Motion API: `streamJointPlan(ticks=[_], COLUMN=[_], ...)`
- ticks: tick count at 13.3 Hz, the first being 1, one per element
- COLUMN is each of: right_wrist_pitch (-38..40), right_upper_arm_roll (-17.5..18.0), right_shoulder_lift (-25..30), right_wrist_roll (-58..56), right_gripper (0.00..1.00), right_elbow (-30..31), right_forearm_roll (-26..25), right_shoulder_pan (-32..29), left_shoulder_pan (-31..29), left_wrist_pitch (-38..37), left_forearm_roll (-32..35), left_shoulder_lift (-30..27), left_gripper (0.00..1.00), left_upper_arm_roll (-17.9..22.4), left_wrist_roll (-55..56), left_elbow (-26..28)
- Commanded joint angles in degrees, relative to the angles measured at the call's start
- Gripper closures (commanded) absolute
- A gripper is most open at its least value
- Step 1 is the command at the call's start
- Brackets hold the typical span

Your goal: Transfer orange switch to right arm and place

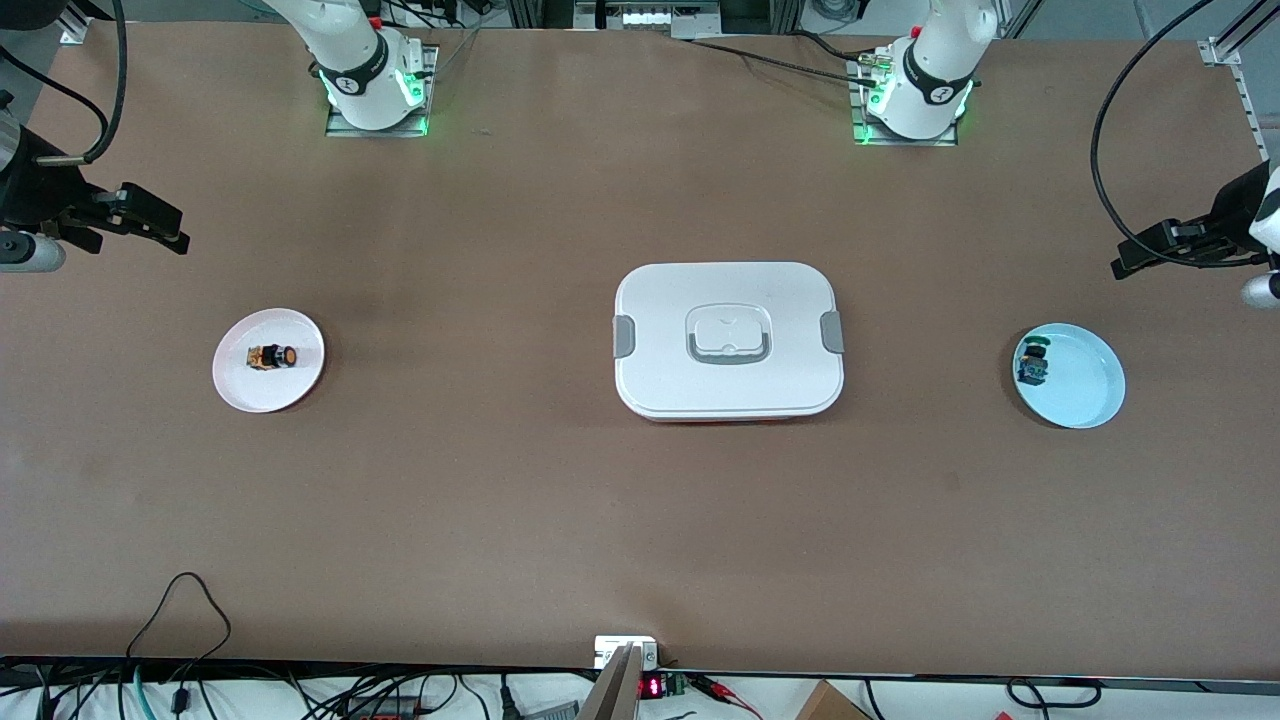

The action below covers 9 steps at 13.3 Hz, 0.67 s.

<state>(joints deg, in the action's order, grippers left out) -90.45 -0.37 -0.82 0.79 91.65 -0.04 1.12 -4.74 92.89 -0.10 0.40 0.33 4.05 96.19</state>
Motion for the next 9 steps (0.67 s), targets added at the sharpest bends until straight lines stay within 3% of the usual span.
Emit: streamJointPlan(ticks=[1,9], right_wrist_pitch=[1.1,2.4], right_upper_arm_roll=[-0.1,-0.1], right_shoulder_lift=[0.0,-0.1], right_wrist_roll=[-1.2,-2.5], right_gripper=[0.00,0.00], right_elbow=[-0.7,-0.2], right_forearm_roll=[-0.5,-0.4], right_shoulder_pan=[-0.2,-1.0], left_shoulder_pan=[-0.4,-0.4], left_wrist_pitch=[1.8,2.1], left_forearm_roll=[0.7,0.2], left_shoulder_lift=[-1.4,-0.3], left_gripper=[0.00,0.00], left_upper_arm_roll=[-0.4,-0.3], left_wrist_roll=[-0.3,-0.4], left_elbow=[1.9,0.6])
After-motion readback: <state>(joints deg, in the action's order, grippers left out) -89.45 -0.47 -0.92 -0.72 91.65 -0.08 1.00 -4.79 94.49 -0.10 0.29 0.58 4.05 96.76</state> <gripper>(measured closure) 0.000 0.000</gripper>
